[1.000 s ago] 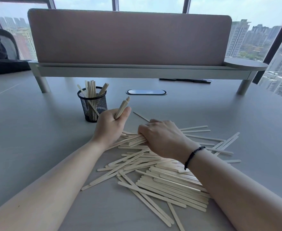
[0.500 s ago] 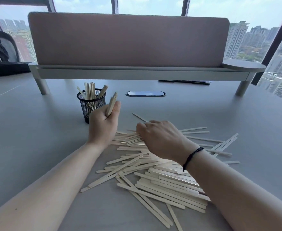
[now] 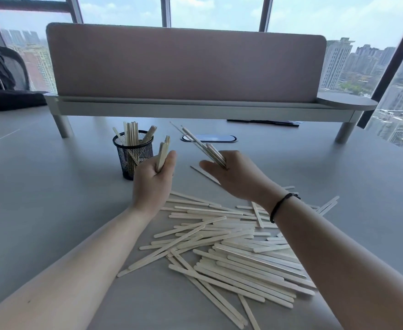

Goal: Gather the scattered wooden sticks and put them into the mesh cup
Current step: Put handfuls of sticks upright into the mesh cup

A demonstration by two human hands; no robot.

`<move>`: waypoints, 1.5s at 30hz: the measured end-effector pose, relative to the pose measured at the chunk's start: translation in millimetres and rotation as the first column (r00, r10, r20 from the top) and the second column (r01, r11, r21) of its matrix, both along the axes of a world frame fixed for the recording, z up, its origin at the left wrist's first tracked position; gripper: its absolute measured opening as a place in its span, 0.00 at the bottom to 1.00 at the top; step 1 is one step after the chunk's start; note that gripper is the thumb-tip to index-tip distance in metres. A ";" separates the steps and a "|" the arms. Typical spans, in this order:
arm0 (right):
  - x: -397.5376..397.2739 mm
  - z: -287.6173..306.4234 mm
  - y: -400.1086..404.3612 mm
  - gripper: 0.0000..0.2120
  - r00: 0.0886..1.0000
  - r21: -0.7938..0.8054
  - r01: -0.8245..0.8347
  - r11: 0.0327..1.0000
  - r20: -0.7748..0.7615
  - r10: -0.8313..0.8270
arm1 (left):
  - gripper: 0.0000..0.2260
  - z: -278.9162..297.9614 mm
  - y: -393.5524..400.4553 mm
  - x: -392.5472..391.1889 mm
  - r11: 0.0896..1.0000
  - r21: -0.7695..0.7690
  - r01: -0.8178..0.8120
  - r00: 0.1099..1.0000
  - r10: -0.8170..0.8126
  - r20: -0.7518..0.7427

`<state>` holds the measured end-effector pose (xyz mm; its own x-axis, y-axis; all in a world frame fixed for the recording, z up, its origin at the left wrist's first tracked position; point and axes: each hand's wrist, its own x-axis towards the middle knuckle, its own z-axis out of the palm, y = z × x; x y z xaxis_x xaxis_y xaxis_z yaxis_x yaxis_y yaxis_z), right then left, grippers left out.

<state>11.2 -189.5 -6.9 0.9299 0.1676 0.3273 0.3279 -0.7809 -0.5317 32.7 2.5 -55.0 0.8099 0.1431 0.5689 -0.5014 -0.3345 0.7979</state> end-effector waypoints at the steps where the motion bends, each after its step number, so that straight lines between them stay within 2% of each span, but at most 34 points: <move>1: 2.8 3.9 5.8 0.25 0.999 0.048 0.008 0.999 -0.033 -0.007 | 0.27 -0.1 -0.2 -0.4 1.000 0.011 0.003 1.000 -0.003 0.000; 3: 10.2 10.8 19.0 0.26 0.992 0.265 0.002 0.964 -0.121 0.032 | 0.27 0.0 -0.4 -0.3 1.000 0.020 0.005 1.000 -0.005 0.003; 5: 17.0 17.4 32.9 0.24 0.977 0.589 -0.012 0.808 -0.165 0.135 | 0.28 -0.4 -0.2 0.7 1.000 0.008 0.015 1.000 -0.015 0.000; 6: 19.5 20.6 38.2 0.24 0.974 0.683 -0.015 0.730 -0.154 0.164 | 0.28 -0.6 0.0 1.1 1.000 -0.002 0.023 1.000 -0.023 -0.003; 8: 25.9 22.3 45.3 0.23 0.980 0.750 -0.025 0.661 -0.111 0.163 | 0.27 -1.3 0.9 2.0 0.999 -0.025 0.028 1.000 -0.029 -0.011; 11: 35.1 12.7 50.8 0.22 0.987 0.784 -0.005 0.620 -0.095 0.128 | 0.26 -0.9 0.8 3.0 0.998 -0.069 0.011 0.999 -0.014 -0.032; 17: 42.0 -12.6 48.1 0.21 0.984 0.825 0.133 0.549 -0.176 0.027 | 0.27 -4.5 4.9 9.5 0.992 -0.124 0.007 0.997 -0.015 -0.070; 22: 38.1 -12.1 50.3 0.22 0.981 0.873 0.114 0.474 -0.175 0.087 | 0.26 -4.0 5.7 12.7 0.986 -0.167 -0.005 0.994 -0.014 -0.112; 29: 42.9 -6.5 53.3 0.21 0.993 0.843 0.069 0.534 -0.109 0.043 | 0.25 0.6 4.9 8.5 0.973 -0.231 0.009 0.991 -0.039 -0.127; 38: 45.1 -7.7 54.7 0.25 0.973 0.890 0.152 0.430 -0.210 0.091 | 0.25 3.7 4.2 6.0 0.971 -0.238 0.030 0.982 -0.073 -0.172; 42: 42.6 -3.1 58.4 0.31 0.957 0.859 0.142 0.493 -0.247 0.153 | 0.27 8.7 -2.0 -0.6 0.975 -0.221 0.029 0.981 -0.069 -0.179; 45: 43.3 7.7 68.8 0.29 0.942 0.854 0.119 0.506 -0.258 0.213 | 0.26 13.5 -4.1 -1.7 0.963 -0.268 0.040 0.978 -0.093 -0.187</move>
